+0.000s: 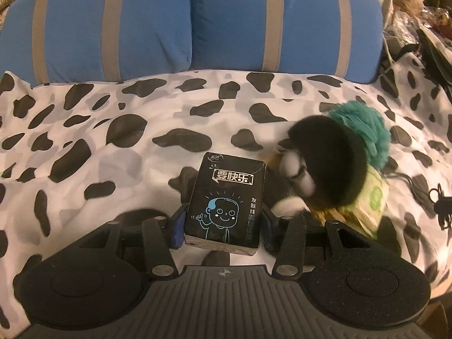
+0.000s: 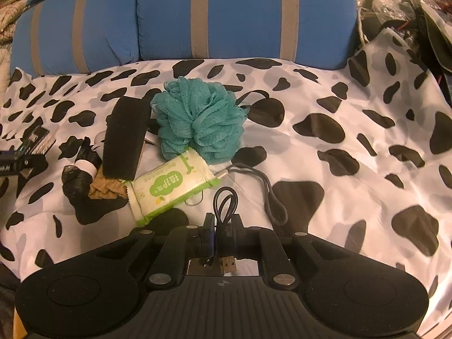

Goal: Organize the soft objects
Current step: 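Lift and carry the cable and black box with both tools to the cardboard box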

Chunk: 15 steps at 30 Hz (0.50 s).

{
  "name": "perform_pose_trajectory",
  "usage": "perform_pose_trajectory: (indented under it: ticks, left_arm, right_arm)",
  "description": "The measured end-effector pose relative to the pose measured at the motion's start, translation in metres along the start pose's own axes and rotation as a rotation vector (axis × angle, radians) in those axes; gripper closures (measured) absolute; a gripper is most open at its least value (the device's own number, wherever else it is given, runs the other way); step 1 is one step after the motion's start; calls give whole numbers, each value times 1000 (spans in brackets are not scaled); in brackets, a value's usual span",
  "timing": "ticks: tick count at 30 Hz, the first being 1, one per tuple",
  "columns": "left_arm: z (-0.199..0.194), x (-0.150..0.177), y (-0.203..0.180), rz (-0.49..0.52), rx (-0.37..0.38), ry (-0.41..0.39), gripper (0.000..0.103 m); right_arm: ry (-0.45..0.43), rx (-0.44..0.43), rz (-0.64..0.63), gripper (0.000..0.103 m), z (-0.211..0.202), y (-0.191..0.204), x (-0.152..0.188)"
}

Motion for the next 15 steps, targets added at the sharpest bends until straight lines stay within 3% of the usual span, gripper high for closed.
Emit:
perform_pose_trajectory:
  ticks: [9, 15]
  left_arm:
    - [-43, 27, -10, -93, 52, 4, 55]
    - [-71, 52, -26, -94, 90, 24, 55]
  right_arm:
    - [11, -39, 14, 89, -29, 8, 26]
    - [24, -70, -1, 89, -46, 26, 46]
Point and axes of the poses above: each gripper's, at about its wrist camera, not at the fingertips, and z roughly the way its jaws point, y to its left, x to its underside, the point moved 1 cm from there along z, roughly the way its jaws point, and after that the axes turned 6 degrees about -y, right-handed, at the moved point
